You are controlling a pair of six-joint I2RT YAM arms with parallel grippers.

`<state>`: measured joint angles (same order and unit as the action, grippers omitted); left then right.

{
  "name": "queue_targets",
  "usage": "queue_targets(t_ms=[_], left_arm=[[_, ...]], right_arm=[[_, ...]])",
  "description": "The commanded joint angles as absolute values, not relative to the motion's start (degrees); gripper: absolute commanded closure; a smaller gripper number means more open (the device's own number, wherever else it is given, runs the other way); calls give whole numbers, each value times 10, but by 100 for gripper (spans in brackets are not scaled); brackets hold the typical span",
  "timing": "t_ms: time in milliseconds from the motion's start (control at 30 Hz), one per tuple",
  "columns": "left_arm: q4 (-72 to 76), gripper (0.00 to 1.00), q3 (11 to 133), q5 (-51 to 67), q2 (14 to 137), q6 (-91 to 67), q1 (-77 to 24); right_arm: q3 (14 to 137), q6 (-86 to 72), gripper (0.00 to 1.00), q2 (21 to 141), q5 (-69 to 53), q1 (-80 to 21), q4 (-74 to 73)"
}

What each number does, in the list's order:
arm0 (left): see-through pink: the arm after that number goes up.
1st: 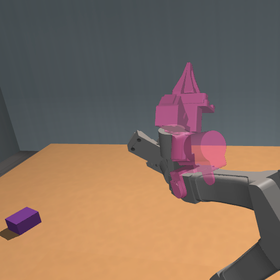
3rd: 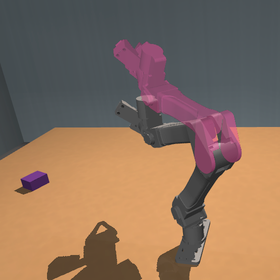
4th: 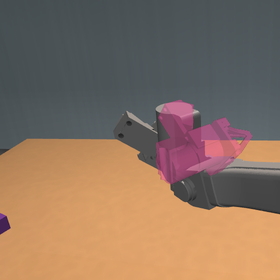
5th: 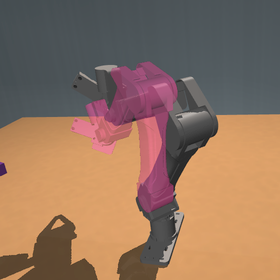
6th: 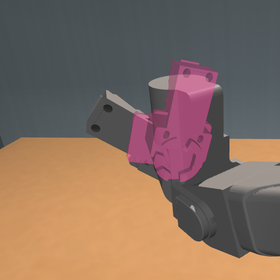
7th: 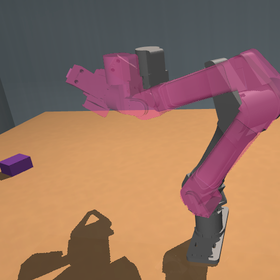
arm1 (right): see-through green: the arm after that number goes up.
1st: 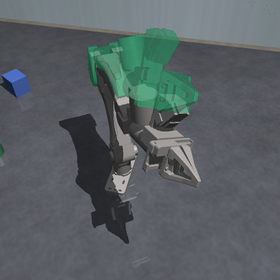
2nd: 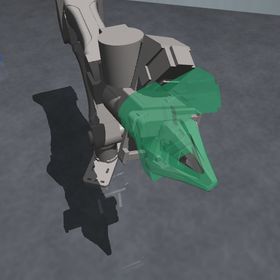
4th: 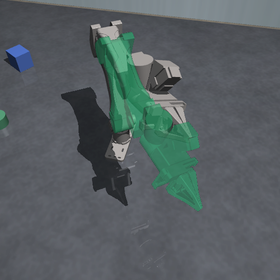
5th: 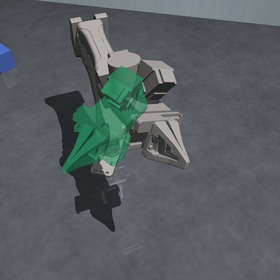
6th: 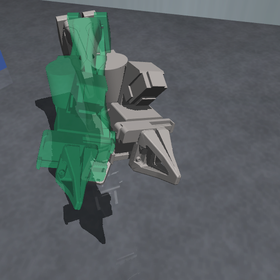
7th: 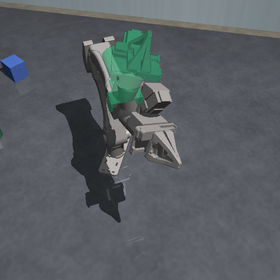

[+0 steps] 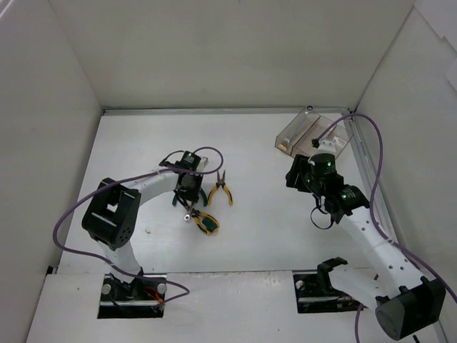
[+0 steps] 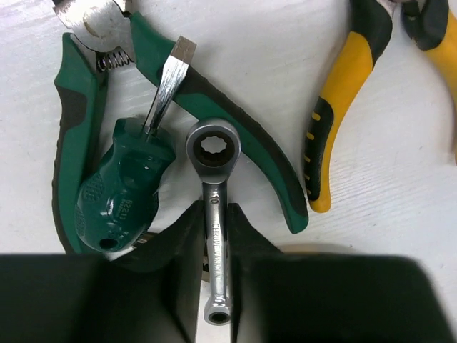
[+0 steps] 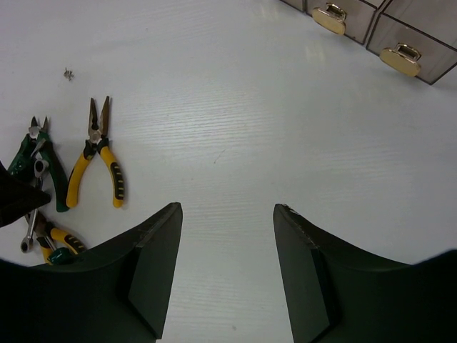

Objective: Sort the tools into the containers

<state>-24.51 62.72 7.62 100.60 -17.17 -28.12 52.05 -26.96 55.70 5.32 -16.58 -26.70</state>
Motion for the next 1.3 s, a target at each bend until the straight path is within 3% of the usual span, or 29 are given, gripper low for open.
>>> queue_targets(t_ms=[0,33,433,567,833,1267], left_arm=[[-222,92,645,77,1000,-178,-279],[-222,100,644,76,993,-181,-279],[-236,100,728,138,838,-205,-279],[-177,100,746,228,817,-228,-286],[-77,100,757,299,815,-255,-340],[-68,100,818,271,850,-237,-402]], right_arm=[[526,-274,49,544,52,-171,-246],[526,-274,49,544,54,-170,-246],[576,-286,49,558,-23,-173,-245],[612,-293,51,579,-47,-178,-243],[688,-330,54,616,-97,-186,-215],[763,-395,54,696,-104,-253,-168]])
